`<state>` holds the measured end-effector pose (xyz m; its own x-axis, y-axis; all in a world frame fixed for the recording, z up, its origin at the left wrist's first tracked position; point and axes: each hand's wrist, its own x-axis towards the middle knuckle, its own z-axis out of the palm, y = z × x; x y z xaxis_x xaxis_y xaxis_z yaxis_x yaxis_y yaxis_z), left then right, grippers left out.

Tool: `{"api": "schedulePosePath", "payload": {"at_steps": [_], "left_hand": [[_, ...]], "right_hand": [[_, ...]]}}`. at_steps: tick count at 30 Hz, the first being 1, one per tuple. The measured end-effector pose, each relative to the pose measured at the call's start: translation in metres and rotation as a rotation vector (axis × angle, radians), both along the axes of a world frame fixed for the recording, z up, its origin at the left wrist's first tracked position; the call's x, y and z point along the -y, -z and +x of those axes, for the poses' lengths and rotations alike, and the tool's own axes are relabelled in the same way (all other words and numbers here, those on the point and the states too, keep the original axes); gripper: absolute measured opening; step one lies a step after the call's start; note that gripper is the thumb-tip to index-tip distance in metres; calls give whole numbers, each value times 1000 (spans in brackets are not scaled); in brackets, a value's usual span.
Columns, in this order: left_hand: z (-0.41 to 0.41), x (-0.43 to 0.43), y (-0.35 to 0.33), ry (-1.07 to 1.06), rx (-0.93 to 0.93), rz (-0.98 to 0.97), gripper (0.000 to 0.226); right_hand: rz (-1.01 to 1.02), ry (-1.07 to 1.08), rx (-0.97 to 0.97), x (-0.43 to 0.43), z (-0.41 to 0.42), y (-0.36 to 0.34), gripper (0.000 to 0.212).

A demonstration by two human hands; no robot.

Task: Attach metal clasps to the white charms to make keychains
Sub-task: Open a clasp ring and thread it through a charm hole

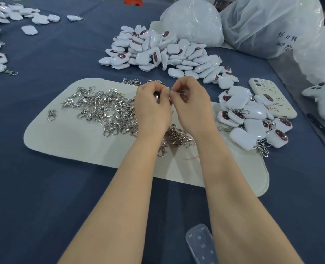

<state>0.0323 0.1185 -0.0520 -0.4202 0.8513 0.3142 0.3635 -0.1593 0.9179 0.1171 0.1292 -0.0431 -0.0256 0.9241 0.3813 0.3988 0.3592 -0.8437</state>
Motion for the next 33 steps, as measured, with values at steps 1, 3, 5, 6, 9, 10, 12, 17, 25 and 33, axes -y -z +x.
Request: {"api": "schedulePosePath", "payload": {"at_steps": [1, 3, 5, 6, 9, 10, 12, 17, 25, 33], "left_hand": [[0, 0, 0, 2, 11, -1, 9], [0, 2, -2, 5, 31, -2, 10], [1, 3, -3, 15, 64, 3, 11], [1, 3, -4, 31, 101, 4, 12], [3, 6, -8, 134, 225, -7, 12], [3, 6, -9, 161, 235, -17, 13], [5, 7, -10, 183, 303, -38, 18], [5, 12, -18, 260, 567, -29, 30], [6, 15, -22, 296, 590, -29, 24], [4, 10, -15, 235, 426, -35, 21]], "right_hand": [[4, -4, 2, 0, 0, 0, 24], [11, -9, 0, 1, 0, -1, 28], [13, -8, -7, 1, 1, -1, 28], [9, -7, -21, 1, 2, -1, 27], [0, 24, -83, 1, 4, -3, 28], [-2, 43, -103, 1, 5, -3, 28], [-10, 82, -135, 1, 8, -4, 28], [-13, 120, -99, 1, 8, -1, 17], [2, 148, -30, 1, 6, -2, 13], [-26, 150, -25, 1, 2, 0, 14]]}}
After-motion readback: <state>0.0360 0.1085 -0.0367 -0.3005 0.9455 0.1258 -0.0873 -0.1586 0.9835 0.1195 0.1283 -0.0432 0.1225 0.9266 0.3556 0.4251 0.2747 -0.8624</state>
